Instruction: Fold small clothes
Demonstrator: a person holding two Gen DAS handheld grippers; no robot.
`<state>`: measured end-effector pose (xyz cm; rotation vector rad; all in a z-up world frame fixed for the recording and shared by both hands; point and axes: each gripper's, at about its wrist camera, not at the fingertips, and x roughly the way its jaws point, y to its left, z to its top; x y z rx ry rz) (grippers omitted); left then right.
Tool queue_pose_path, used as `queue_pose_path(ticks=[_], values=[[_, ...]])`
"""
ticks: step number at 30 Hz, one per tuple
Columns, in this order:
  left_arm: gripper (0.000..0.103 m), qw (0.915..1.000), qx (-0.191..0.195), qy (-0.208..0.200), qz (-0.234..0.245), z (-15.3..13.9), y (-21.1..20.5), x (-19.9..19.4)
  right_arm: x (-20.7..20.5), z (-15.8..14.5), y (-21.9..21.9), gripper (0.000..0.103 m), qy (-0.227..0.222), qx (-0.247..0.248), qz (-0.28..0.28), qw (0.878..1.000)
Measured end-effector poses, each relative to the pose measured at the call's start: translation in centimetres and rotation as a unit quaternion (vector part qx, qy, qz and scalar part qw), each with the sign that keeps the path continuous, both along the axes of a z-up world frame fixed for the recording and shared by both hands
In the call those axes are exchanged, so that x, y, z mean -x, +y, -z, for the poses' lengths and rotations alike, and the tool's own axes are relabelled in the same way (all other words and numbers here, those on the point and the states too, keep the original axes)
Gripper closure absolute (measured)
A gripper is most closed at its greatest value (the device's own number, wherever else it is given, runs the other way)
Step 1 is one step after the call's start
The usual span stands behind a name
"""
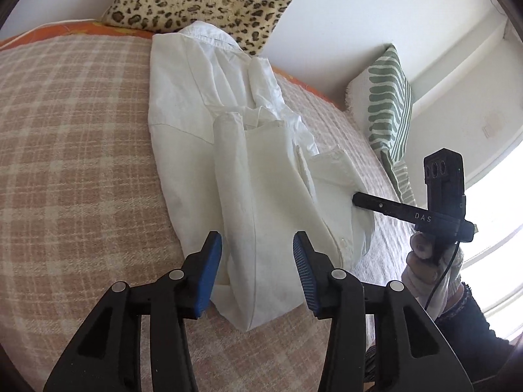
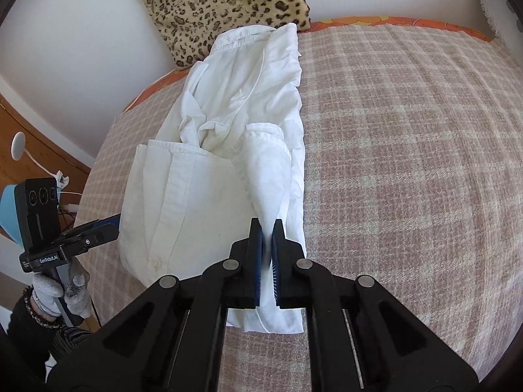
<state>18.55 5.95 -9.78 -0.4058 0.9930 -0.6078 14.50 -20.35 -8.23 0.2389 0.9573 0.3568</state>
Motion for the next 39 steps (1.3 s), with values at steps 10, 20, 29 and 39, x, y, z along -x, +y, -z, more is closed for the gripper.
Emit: queue_pose_path(ticks=[10,20,29,39], values=[[0.101,0.9963,0.002,-0.022,-0.083,0.5,1.8,2.5,0.1,-1.1,-0.3,0.097,-0.028,-0.034,0.003,0.999],[0.094,0.9859,-0.101,-0.040,-0.127,0.8,2.4,2.3,-0.2,-0.2,0.7,0.086,-0.034,0.055,0.028,0.998],[0.062,0.9782,-0.158,-0.134,0.020,-3.2,-2.7,7.2,6.1,-2.6,1.6,0.086,-0.117,0.101,-0.078,0.985],[0.055,0.9505,-0.255,-0.142,0.107,0.0,-7.9,5.6,3.5,1.7,2.5,0.080,-0.070,0.123,-0.105,0.984]])
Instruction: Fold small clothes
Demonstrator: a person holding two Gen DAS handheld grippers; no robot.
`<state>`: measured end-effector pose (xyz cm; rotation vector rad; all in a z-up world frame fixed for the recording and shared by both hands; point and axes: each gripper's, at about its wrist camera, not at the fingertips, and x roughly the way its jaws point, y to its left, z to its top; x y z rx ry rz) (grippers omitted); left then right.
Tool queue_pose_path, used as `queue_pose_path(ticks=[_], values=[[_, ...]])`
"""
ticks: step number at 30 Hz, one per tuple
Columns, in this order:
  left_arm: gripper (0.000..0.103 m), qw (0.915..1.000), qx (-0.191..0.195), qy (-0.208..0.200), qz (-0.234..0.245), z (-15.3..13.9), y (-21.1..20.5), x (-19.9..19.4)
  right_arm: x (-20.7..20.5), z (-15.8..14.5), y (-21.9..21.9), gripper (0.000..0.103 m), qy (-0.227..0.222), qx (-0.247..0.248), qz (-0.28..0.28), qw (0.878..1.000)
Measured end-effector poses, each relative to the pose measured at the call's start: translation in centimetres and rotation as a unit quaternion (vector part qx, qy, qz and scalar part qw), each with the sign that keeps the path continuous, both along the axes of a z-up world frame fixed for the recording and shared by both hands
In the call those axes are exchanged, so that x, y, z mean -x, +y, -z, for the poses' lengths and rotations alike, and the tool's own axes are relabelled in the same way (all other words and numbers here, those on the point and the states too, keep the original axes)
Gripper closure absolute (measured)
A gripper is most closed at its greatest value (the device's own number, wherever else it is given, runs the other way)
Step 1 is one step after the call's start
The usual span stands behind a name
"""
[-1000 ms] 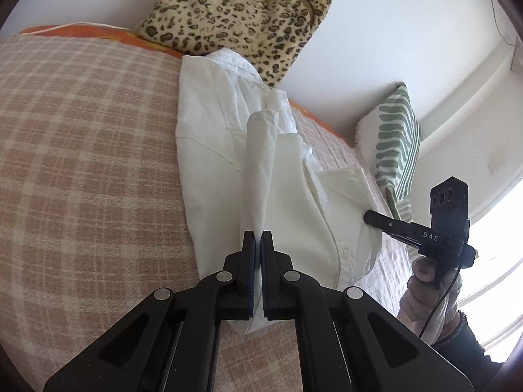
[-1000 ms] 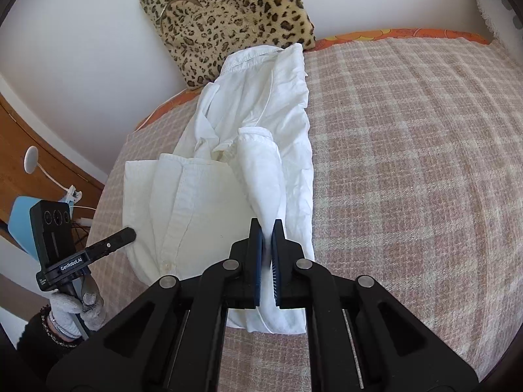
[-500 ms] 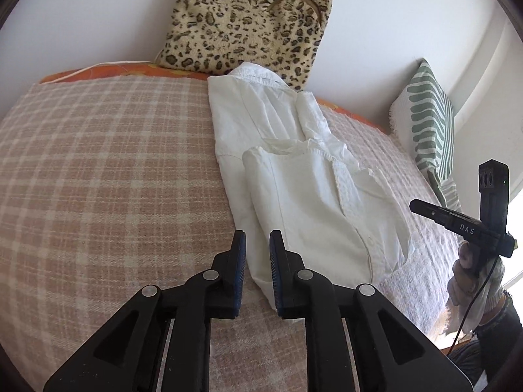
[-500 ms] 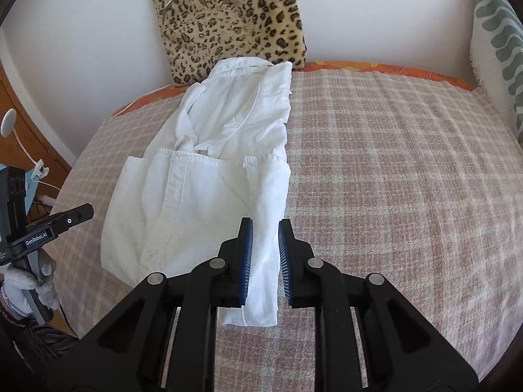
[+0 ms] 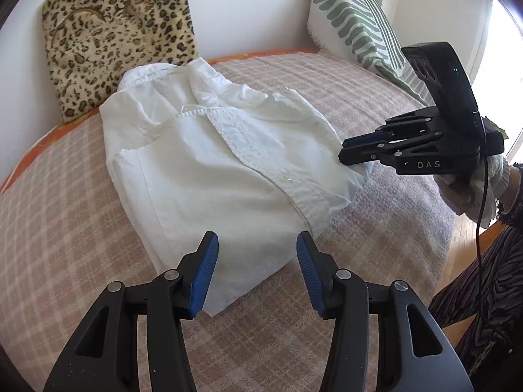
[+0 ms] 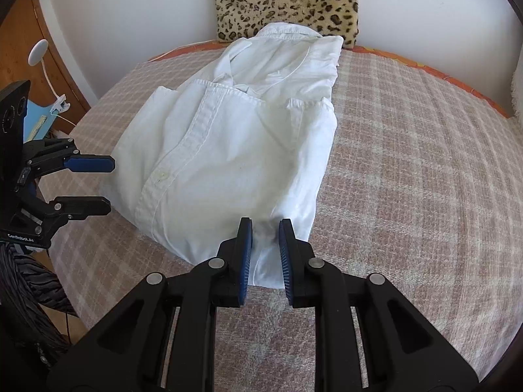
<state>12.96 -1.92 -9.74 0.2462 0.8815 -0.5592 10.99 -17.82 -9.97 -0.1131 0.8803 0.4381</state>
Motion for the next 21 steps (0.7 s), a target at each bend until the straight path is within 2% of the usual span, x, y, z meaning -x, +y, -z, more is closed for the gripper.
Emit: queue_pose_path(ticks=[2,6,7,8,10,12,17,21], values=[[0.054,0.9996,-0.012,0.024,0.002,1.4,0.0,-0.6,-0.6,0.7,-0.1,0.072,0.014,-0.001,0.004,1.000],[0.051,0.9995,-0.022,0.020,0.003,0.7,-0.3,0.1,0.3,-0.7,-0.9,0.071,0.001,-0.012,0.007,1.000],[0.051,0.9997,-0.013,0.020,0.003,0.1,-0.1,0.2,0.6,-1.4,-1.2,0.071,-0.004,-0.021,0.007,1.000],[0.050,0.9998,0.005,0.021,-0.004,-0.6,0.3,0.3,0.8,-2.2,-1.5,0.066,-0.010,-0.033,0.008,0.999],[0.044,0.9984,0.041,0.032,-0.022,-2.1,1.4,-0.3,0.7,-3.9,-2.3,0.060,-0.025,-0.056,0.018,0.998],[0.043,0.9966,0.063,0.031,-0.043,-3.4,2.6,-1.5,-0.3,-5.5,-3.1,0.059,-0.029,-0.077,0.023,0.996],[0.042,0.9894,0.100,0.022,-0.104,-6.3,6.0,-6.5,-4.8,-8.7,-4.2,0.056,-0.030,-0.101,0.034,0.994],[0.042,0.9807,0.121,0.025,-0.152,-7.2,8.2,-11.5,-10.1,-9.9,-4.4,0.054,-0.026,-0.116,0.051,0.992]])
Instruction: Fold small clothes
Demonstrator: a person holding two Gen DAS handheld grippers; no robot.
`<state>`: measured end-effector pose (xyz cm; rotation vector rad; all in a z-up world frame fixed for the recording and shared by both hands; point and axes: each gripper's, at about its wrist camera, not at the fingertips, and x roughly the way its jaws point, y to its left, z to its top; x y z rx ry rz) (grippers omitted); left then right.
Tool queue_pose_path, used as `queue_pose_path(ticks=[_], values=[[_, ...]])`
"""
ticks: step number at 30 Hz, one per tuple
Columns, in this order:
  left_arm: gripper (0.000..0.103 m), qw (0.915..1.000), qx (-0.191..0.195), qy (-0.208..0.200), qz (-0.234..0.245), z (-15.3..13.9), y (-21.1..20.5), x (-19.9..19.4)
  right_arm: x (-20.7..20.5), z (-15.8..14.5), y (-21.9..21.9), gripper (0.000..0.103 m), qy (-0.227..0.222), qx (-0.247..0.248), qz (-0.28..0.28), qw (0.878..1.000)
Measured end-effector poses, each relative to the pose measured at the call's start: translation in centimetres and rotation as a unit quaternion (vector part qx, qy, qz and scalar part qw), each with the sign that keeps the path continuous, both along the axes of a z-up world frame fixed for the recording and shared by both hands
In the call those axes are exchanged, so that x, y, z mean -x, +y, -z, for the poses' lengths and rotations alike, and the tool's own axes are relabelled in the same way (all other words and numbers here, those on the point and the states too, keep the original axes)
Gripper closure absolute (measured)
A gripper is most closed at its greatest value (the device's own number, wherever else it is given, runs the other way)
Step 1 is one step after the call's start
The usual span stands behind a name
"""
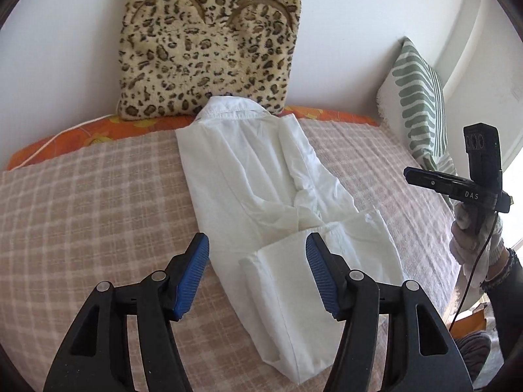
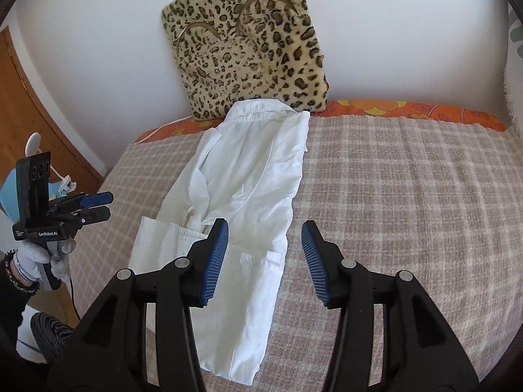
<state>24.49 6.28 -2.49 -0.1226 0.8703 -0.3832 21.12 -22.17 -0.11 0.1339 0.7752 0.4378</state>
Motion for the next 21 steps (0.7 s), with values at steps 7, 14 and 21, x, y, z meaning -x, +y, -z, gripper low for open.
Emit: queue_pose_path(ticks=[7,14,21], values=[[0.042,0.9976,0.024,0.004,-0.065,1.3,3.4,-9.3,-9.6,1.1,0.5,0.053,0.016,-0.009,0.010,1.000],[0.042,0.9947,0.048,0.040,-0.082,5.9,4.5,-16.0,-16.8,4.6,0.7,0.054,0.052,-0.013,0.007,0.999],[0.042,0.9929,0.068,0.061,-0.077,9.5,3.7,-19.9,-22.5,7.9,1.8,0.054,0.078,-0.048,-0.007,0.996]])
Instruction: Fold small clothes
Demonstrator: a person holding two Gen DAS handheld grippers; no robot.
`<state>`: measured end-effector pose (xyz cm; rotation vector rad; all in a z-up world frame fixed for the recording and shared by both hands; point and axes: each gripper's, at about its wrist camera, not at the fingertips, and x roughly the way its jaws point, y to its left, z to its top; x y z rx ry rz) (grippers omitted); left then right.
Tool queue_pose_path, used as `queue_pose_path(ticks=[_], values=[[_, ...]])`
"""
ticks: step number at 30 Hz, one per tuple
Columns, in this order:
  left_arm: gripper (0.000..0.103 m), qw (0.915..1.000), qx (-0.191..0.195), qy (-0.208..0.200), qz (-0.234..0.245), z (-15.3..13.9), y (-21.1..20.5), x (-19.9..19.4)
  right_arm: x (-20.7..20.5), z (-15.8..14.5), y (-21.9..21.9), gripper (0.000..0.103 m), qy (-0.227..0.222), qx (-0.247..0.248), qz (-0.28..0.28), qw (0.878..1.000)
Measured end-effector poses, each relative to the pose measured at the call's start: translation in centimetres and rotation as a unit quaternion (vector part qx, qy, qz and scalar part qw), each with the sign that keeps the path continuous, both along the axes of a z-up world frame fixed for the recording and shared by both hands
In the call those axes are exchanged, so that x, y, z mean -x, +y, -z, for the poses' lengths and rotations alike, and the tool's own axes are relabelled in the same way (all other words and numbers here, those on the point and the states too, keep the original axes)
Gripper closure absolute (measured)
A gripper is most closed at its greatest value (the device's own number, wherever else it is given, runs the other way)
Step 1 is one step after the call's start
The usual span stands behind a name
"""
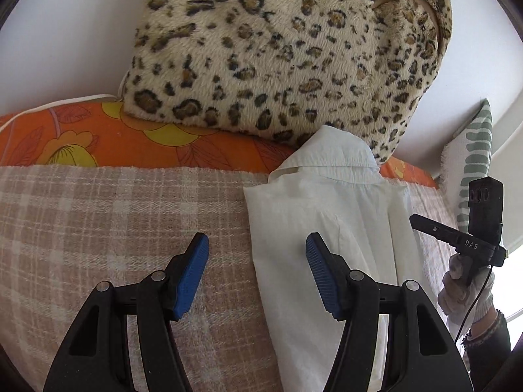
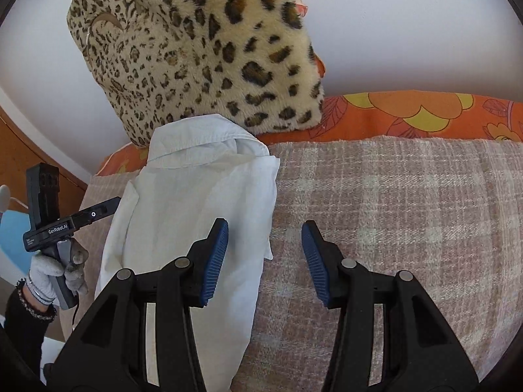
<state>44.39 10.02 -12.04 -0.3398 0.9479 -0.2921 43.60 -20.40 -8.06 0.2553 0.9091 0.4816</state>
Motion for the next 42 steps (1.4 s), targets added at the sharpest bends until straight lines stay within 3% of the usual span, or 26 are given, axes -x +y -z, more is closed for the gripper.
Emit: queue_pose_path(ticks=[4,6,8,9,10,16,27,35,38,42], values=[[0.050,0.9994,-0.013,-0.030,0.011,0.1,-1.4,-0.9,-1.7,0.2,1.0,0.056,-0.004,-0.019,-0.007,1.000],[0.080,0.9994,-0.009,-0.028,0.019,0.3,-2.0,-1.4,-2.2,0.1,1.7,0.074,0.001,-0.019,-0.017,1.000],[0.086,0.9985,-0.032,-0.038,0.024,0.1,-2.9,-1.4,-2.3,-0.3,2.4,0.089,-0.002,-0.001,-0.023,1.000],[0.094,0.9976,-0.043,-0.046,0.028,0.0,-3.3,-1.3,-2.3,-0.5,2.8,0.091,-0.005,0.008,-0.027,1.000],[0.096,0.9967,-0.053,-0.053,0.032,-0.2,-3.6,-1.1,-2.1,-0.8,3.1,0.093,-0.011,0.016,-0.029,0.999],[0.098,0.9899,-0.095,-0.098,0.038,-2.5,-4.5,0.4,-0.9,-3.0,3.5,0.098,-0.036,0.027,-0.023,0.999],[0.100,0.9759,-0.099,-0.181,0.071,-9.5,-6.3,6.8,5.8,-9.2,3.5,0.100,-0.088,0.027,-0.021,0.996],[0.100,0.9614,-0.114,-0.224,0.111,-13.1,-9.2,15.2,15.7,-12.5,1.8,0.100,-0.133,0.024,-0.025,0.991],[0.100,0.9581,-0.114,-0.231,0.125,-13.2,-9.7,19.2,20.5,-13.4,1.7,0.100,-0.152,0.031,-0.030,0.987],[0.100,0.9519,-0.129,-0.234,0.151,-12.2,-10.7,24.0,26.0,-12.5,1.7,0.100,-0.159,0.046,-0.030,0.986]])
